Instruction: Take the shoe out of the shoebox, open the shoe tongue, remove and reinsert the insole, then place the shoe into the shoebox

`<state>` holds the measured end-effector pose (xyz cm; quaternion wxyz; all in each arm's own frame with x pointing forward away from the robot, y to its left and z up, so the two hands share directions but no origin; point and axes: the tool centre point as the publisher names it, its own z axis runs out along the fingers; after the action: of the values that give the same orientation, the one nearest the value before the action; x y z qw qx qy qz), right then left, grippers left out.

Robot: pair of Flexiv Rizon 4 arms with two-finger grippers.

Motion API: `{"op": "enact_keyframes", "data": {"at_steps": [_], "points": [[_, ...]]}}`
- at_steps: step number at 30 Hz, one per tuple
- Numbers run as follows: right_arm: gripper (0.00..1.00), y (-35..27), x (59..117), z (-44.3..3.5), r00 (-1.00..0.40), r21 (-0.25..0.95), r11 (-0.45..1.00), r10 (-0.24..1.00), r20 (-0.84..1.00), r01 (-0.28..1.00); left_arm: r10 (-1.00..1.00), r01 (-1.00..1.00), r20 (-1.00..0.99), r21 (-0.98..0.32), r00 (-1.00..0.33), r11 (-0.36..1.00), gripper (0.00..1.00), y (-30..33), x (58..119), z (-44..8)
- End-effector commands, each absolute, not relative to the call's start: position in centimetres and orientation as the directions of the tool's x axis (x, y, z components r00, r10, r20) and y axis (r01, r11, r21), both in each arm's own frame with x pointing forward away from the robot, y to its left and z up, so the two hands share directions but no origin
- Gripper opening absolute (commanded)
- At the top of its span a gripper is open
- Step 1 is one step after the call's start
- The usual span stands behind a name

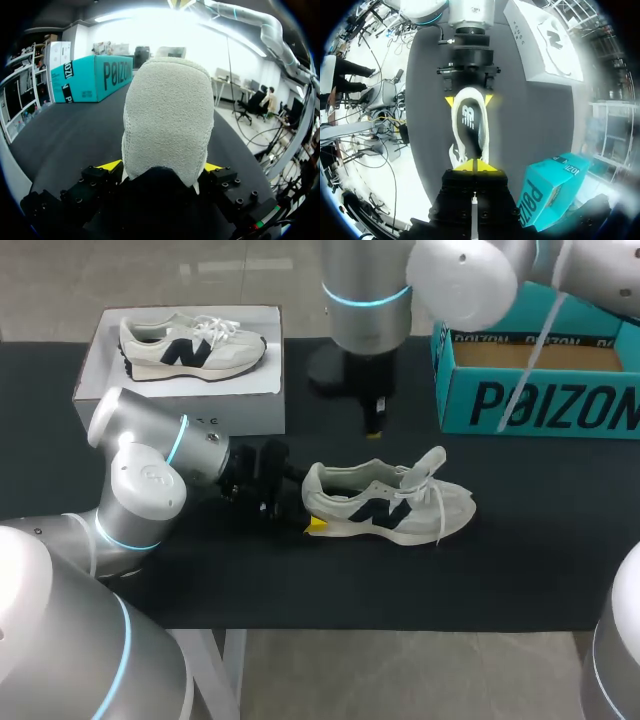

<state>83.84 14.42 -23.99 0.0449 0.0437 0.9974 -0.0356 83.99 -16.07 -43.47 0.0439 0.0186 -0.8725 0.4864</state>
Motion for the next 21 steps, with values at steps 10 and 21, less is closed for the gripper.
{"op": "enact_keyframes", "data": {"at_steps": [10,21], "points": [[0.0,13.2,84.2,-24.3,-0.994,0.086,0.994,0.075,-0.08,0.069,0.011,-0.075,0.095,-0.846,-0.995,0.527,0.0,-15.9,84.0,-43.5],[0.0,15.0,84.0,-31.0,-0.98,0.148,0.969,0.195,0.036,0.198,0.011,-0.075,0.095,-0.846,-0.995,0.527,0.0,-15.9,84.0,-43.5]]}}
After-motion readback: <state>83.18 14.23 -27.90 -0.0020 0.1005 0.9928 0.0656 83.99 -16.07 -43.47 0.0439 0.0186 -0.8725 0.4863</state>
